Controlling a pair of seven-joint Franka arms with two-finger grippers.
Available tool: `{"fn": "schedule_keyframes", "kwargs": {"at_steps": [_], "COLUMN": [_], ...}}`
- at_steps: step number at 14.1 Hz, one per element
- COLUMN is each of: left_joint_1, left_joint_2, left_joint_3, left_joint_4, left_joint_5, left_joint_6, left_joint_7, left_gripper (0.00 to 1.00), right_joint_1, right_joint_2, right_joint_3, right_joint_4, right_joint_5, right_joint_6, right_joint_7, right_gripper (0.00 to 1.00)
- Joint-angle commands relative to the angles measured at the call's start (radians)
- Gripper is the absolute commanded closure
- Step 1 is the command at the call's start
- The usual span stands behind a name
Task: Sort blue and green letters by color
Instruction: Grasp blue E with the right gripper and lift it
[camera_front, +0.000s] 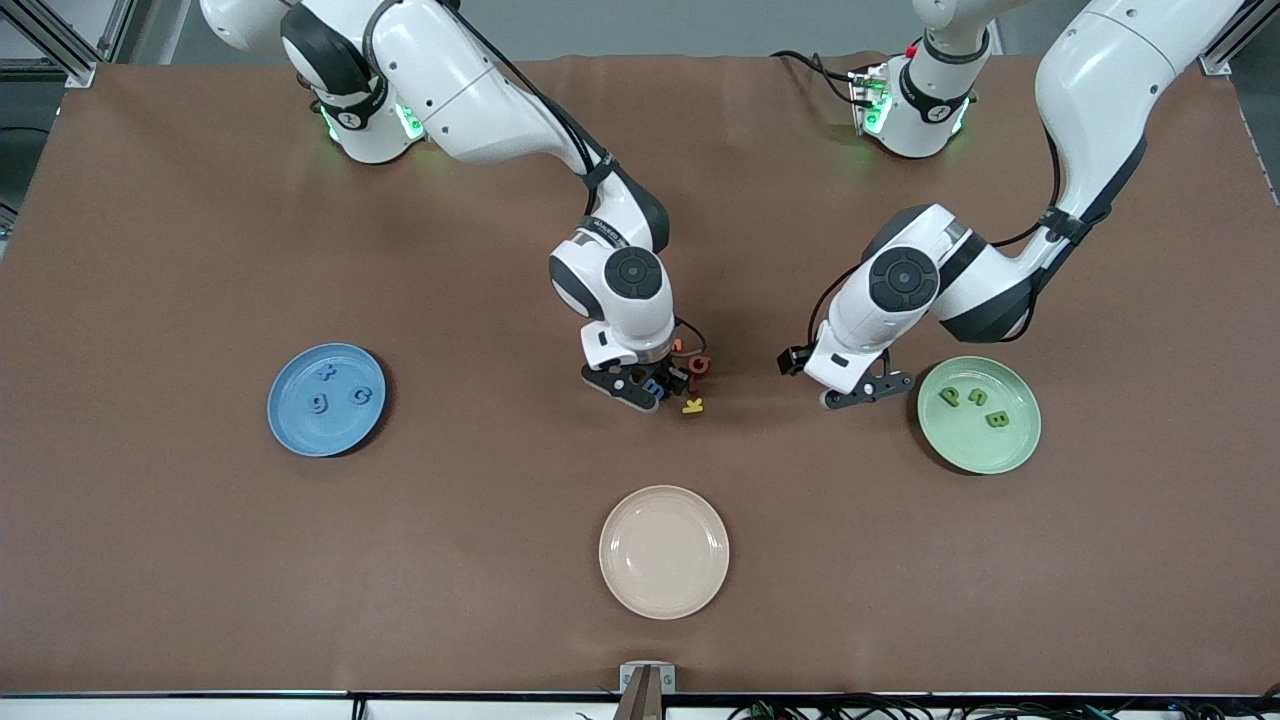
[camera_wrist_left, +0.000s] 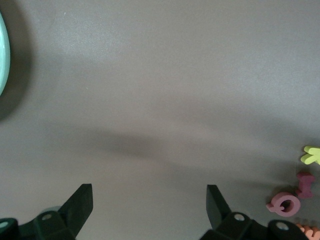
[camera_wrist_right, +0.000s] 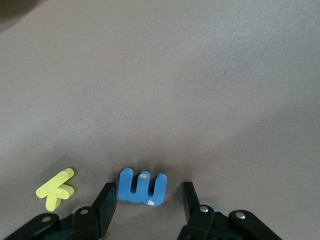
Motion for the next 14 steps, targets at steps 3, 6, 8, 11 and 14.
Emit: {"fn": "schedule_keyframes", "kwargs": {"at_steps": [3, 6, 8, 11, 14], "left_joint_1": [-0.005, -0.007, -0.007, -0.014, -0.017], "left_joint_2": [0.021, 0.027, 0.033, 0.033, 0.033], "left_joint_3": [-0.002, -0.002, -0.002, -0.002, -0.002], "left_joint_4": [0.012, 0.015, 0.018, 0.018, 0.018], "left_joint_5": [0.001, 0.003, 0.003, 0.003, 0.003], "left_joint_6": [0.001, 0.005, 0.012, 0.013, 0.013], "left_joint_7": [-0.017, -0.019, -0.019, -0.019, -0.023], "left_gripper": [0.0, 0.0, 0.0, 0.0, 0.0], "right_joint_1": [0.017, 0.017, 0.015, 0.0, -0.042], "right_joint_2": [0.049, 0.049, 0.049, 0.043, 0.002], "right_joint_3": [-0.008, -0.008, -0.01, -0.01, -0.008], "right_joint_4": [0.056, 0.056, 0.057, 0.101, 0.108], "right_joint_5": [-0.017, -0.017, -0.017, -0.017, -0.015], "right_joint_6": [0.003, 0.003, -0.005, -0.089, -0.193], "right_joint_7": [0.034, 0.034, 0.033, 0.021, -0.071], "right_gripper": [0.6, 0.87, 0.99, 1.0, 1.0]}}
